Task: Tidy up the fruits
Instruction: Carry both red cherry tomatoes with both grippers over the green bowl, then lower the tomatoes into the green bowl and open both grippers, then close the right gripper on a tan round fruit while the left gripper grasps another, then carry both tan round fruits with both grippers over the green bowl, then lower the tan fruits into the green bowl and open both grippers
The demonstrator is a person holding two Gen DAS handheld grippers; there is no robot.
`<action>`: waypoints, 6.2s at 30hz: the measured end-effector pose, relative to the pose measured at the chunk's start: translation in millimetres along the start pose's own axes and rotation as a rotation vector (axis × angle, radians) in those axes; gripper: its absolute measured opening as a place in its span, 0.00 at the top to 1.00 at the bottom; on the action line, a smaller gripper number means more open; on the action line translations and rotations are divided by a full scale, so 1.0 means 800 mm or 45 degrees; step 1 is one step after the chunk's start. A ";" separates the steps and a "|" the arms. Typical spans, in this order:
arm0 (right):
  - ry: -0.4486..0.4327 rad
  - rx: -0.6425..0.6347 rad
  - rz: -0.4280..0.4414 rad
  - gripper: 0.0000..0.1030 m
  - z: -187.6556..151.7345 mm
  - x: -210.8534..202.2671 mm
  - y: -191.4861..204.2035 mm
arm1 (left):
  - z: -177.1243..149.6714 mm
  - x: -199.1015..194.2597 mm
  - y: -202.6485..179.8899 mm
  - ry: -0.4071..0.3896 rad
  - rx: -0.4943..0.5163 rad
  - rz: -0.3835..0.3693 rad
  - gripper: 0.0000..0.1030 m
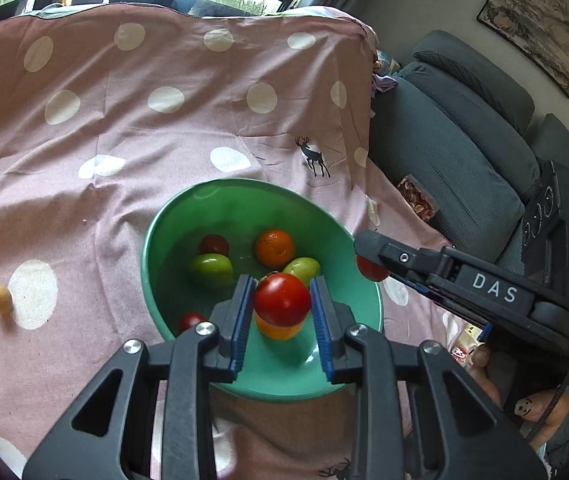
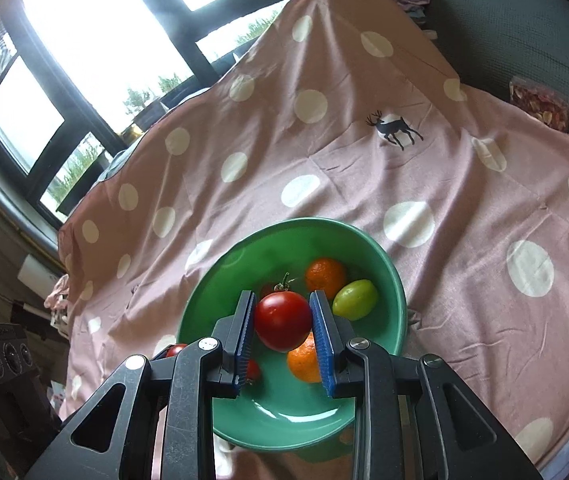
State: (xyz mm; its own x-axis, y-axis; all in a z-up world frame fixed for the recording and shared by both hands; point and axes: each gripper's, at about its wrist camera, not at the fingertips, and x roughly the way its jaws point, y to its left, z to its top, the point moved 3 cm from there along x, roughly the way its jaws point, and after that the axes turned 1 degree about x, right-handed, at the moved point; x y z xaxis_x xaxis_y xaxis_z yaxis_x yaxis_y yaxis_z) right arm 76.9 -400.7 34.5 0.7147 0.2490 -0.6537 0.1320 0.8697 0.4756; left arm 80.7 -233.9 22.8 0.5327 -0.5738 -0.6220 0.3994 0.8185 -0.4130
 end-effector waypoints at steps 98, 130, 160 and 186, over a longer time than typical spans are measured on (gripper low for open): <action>0.475 -0.444 0.263 0.73 -0.111 0.173 0.245 | -0.060 -0.100 0.329 0.053 -0.485 0.681 0.75; 0.072 -0.103 0.142 0.72 -0.021 0.015 0.073 | -0.002 -0.095 0.043 -0.171 0.045 0.401 0.75; 0.111 0.069 0.000 0.72 0.002 0.025 -0.023 | -0.006 0.042 0.003 0.142 -0.026 0.203 0.75; 0.093 0.027 -0.022 0.28 0.002 0.016 -0.013 | 0.001 0.008 -0.008 0.093 0.002 0.276 0.15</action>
State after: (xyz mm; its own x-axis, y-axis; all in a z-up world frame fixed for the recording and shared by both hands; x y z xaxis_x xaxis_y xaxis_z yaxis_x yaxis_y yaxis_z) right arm 86.0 -407.1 22.4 0.6601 0.2652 -0.7028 0.1590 0.8651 0.4758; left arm 82.1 -243.2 21.8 0.5506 -0.3807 -0.7429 0.2828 0.9224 -0.2631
